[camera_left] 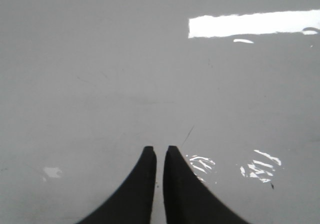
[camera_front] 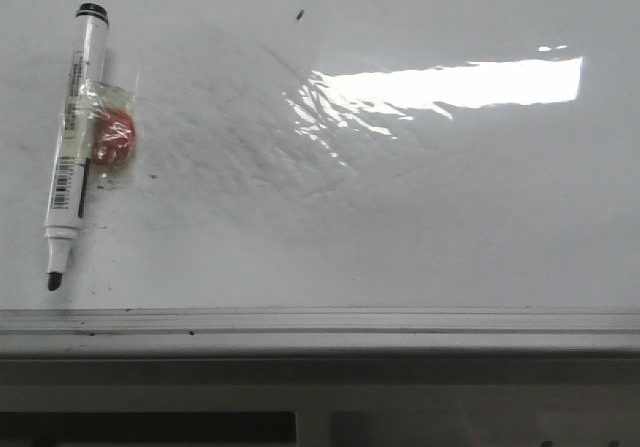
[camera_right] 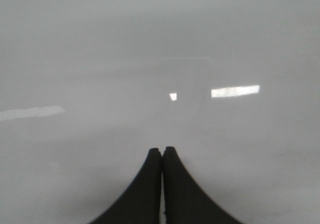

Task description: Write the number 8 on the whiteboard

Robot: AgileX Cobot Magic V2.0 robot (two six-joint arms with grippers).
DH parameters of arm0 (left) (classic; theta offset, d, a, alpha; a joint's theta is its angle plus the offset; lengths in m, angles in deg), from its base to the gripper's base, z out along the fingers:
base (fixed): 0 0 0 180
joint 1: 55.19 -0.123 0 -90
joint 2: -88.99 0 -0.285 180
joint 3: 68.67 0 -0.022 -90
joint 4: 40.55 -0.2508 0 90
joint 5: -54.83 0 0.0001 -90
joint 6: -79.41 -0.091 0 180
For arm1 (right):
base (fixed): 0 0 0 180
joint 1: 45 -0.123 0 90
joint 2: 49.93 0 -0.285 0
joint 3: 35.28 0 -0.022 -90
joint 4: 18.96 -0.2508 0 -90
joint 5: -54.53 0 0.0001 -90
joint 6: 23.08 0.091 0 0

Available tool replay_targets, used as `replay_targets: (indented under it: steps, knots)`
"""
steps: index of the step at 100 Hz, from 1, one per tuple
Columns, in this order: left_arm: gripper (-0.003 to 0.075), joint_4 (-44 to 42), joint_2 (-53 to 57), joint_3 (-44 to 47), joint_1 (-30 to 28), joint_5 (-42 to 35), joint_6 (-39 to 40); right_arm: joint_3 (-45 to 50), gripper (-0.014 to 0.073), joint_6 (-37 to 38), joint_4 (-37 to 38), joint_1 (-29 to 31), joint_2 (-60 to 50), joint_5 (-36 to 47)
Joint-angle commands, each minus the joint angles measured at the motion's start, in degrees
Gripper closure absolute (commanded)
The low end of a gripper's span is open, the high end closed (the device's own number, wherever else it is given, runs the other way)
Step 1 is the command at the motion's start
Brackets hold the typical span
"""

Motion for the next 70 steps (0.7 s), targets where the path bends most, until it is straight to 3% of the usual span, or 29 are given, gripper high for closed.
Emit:
replay_targets:
  steps: [1,5,12,35,47,70]
  knots:
    - [0.0508,-0.01,-1.26,-2.19,0.60,-6.39,0.22,-2.09,0.0664,-0.27,-0.18,-0.09,0.74,5.18]
    - [0.0423,-0.01,-1.65,-2.19,0.60,-7.74,0.22,-2.09,0.0664,-0.27,-0.18,-0.09,0.74,5.18]
    - [0.0341,0.13,-2.02,-2.19,0.60,-9.61,0.22,-2.09,0.0664,-0.27,-0.18,-0.09,0.74,5.18]
    - [0.0332,0.02,-2.51,-2.23,3.44,-12.84,0.76,-2.09,0.0664,-0.27,-0.27,-0.09,0.74,3.66]
    - [0.0332,0.02,-2.51,-2.23,10.33,-13.07,3.26,-2.09,0.0664,-0.27,-0.27,-0.09,0.97,3.30]
    - [0.0332,0.65,-3.40,-2.23,28.84,-13.28,3.67,-2.09,0.0664,-0.27,-0.27,-0.09,0.97,3.30]
